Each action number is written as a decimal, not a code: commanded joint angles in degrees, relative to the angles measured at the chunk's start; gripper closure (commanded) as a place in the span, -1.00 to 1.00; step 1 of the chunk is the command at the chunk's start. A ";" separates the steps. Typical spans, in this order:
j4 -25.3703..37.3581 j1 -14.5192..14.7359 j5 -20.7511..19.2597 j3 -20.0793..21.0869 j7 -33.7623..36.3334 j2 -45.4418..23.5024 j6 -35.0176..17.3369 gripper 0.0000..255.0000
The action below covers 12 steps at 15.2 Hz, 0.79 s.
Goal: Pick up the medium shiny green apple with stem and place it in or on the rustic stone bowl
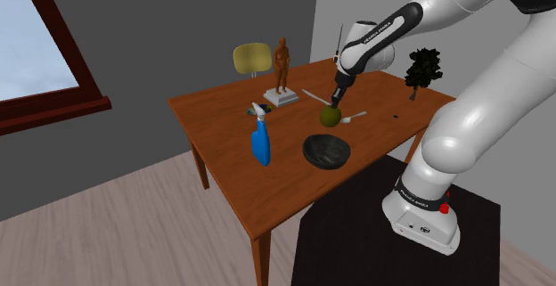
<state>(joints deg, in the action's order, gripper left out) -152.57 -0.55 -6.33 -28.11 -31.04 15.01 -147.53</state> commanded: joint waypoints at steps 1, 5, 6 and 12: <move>0.48 -0.38 -0.77 0.61 0.83 1.52 1.95 1.00; 1.77 -1.00 -1.74 1.51 1.76 4.16 5.79 1.00; 2.12 -1.12 -1.92 1.73 1.95 4.77 6.74 1.00; 4.53 -1.65 -2.62 2.92 2.85 8.03 12.31 1.00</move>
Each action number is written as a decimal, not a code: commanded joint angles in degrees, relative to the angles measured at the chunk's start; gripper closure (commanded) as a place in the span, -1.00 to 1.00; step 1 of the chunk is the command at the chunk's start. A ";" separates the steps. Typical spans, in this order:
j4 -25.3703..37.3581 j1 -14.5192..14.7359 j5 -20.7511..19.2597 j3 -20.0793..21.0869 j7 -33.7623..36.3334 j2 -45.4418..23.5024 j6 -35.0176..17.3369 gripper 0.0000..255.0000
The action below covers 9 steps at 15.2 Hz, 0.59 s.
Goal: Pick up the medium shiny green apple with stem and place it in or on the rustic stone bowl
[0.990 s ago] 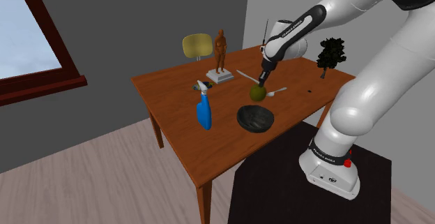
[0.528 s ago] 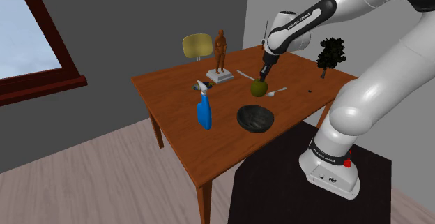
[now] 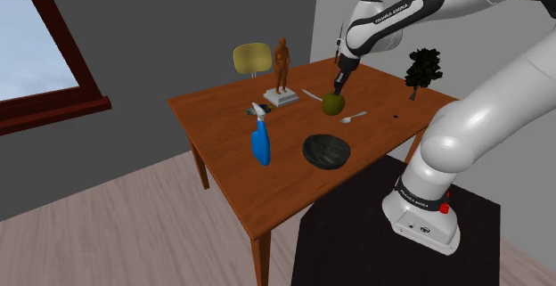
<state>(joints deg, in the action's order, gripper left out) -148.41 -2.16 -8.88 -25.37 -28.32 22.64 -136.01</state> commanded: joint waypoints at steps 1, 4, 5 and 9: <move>0.81 -0.11 -0.13 0.36 0.24 0.87 1.70 1.00; 2.22 -0.25 -0.26 0.90 0.54 2.18 4.38 1.00; 2.71 -0.28 -0.29 1.07 0.63 2.58 5.27 1.00; 4.80 -0.37 -0.31 1.73 0.92 4.00 8.74 1.00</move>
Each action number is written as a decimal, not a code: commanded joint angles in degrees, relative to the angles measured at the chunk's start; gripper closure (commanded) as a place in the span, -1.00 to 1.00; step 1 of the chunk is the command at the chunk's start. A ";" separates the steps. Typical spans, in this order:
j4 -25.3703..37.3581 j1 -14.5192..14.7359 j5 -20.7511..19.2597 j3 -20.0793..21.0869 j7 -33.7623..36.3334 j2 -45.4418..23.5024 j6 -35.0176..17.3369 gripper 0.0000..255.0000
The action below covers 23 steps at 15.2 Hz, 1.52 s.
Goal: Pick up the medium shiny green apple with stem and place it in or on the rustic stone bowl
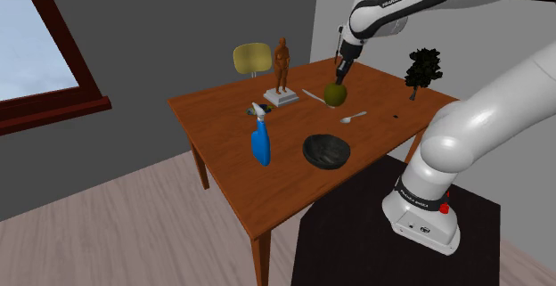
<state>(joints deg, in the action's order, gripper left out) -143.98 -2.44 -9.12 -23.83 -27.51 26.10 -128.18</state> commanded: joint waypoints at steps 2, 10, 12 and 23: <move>-0.42 -0.22 -0.42 1.56 1.56 2.82 2.46 1.00; -7.44 0.61 0.80 11.70 11.65 17.91 11.22 1.00; -8.46 1.37 1.95 14.27 14.06 21.22 13.67 1.00; -13.55 4.82 6.69 22.33 21.86 29.85 17.55 1.00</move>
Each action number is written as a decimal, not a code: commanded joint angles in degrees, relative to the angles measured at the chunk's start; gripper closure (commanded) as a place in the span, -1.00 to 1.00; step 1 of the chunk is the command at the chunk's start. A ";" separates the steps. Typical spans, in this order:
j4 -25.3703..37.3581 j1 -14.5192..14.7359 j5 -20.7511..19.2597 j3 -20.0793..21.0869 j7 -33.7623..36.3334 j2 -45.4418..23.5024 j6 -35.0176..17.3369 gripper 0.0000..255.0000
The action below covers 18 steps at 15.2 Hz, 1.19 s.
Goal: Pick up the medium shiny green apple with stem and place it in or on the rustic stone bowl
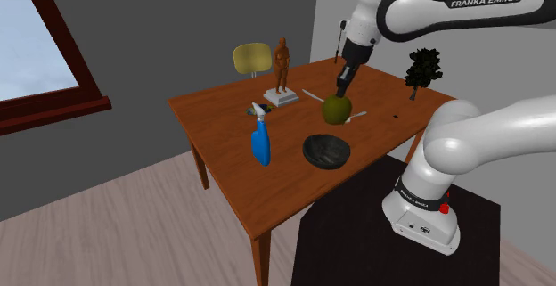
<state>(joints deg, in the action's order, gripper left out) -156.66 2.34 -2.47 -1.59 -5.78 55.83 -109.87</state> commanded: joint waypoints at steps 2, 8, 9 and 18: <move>-2.40 0.02 0.00 0.05 0.16 0.11 -2.31 1.00; -6.82 -0.07 -0.17 -0.07 0.25 -0.36 -7.20 1.00; -7.52 -0.08 -0.21 -0.09 0.27 -0.51 -8.05 1.00; -13.44 -0.26 -0.53 -0.28 0.43 -3.01 -16.46 1.00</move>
<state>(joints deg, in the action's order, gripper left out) -169.43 2.12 -2.95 -1.84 -5.36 53.24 -125.20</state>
